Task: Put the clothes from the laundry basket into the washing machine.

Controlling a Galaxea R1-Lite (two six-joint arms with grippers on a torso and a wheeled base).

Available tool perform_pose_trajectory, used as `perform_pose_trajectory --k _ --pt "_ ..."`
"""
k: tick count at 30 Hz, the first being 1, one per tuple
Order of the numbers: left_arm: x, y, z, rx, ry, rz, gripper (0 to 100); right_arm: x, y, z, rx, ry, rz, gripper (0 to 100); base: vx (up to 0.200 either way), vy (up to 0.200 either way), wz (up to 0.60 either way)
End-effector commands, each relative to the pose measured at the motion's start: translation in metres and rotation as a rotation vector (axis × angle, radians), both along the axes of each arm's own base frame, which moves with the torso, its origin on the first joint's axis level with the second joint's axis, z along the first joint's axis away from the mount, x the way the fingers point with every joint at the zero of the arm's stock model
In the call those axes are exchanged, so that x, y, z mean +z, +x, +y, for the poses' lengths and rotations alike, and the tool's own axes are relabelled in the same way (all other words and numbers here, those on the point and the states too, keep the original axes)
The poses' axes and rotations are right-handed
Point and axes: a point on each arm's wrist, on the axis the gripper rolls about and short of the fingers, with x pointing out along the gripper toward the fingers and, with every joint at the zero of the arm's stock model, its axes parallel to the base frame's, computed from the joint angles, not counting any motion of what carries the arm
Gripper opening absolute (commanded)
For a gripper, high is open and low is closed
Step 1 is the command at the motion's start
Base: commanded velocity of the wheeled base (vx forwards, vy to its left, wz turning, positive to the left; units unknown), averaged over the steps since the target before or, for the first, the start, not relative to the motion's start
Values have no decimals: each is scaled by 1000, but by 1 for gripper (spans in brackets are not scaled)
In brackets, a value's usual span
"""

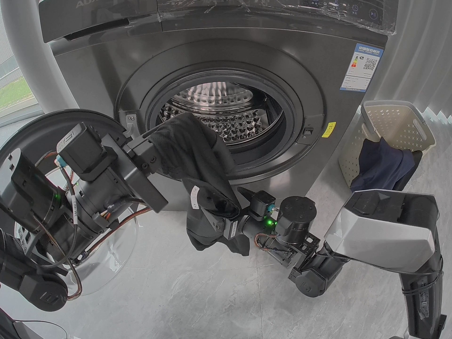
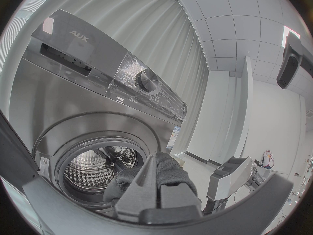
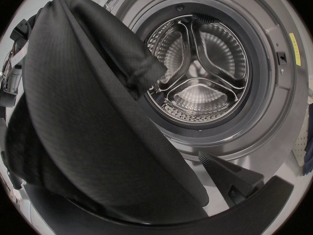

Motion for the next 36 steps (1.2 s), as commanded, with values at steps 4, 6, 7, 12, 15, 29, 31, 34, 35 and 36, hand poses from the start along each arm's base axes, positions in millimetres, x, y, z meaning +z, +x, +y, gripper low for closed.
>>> perform_pose_trajectory --k 4,6,7,12,15,29,31,34,35,36 --pt "4 -1 1 1 -11 -12 0 -21 6 4 8 -13 15 100 0 0 0" --pt "4 -1 1 3 -11 -12 0 -23 7 6 7 -9 13 0 0 0 0" --pt "4 -1 1 3 -12 -13 0 -23 8 7 3 -2 10 0 0 0 0" --pt "4 -1 2 4 -16 -9 0 -17 12 9 0 25 -11 0 0 0 0" --pt "4 1 2 13 -17 -4 0 -12 13 6 -7 32 -18 0 0 0 0" --pt "-44 25 16 115 98 152 0 55 3 -53 -132 110 -53 0 0 0 0" --pt "-53 28 18 127 121 183 0 63 -3 -57 -129 122 -54 0 0 0 0" --pt "-74 34 17 139 167 255 0 77 -14 -60 -117 139 -69 0 0 0 0" --pt "-74 34 17 140 168 258 0 78 -15 -60 -116 140 -70 0 0 0 0" --pt "-86 38 19 155 195 295 0 83 -19 -60 -108 148 -78 0 0 0 0"
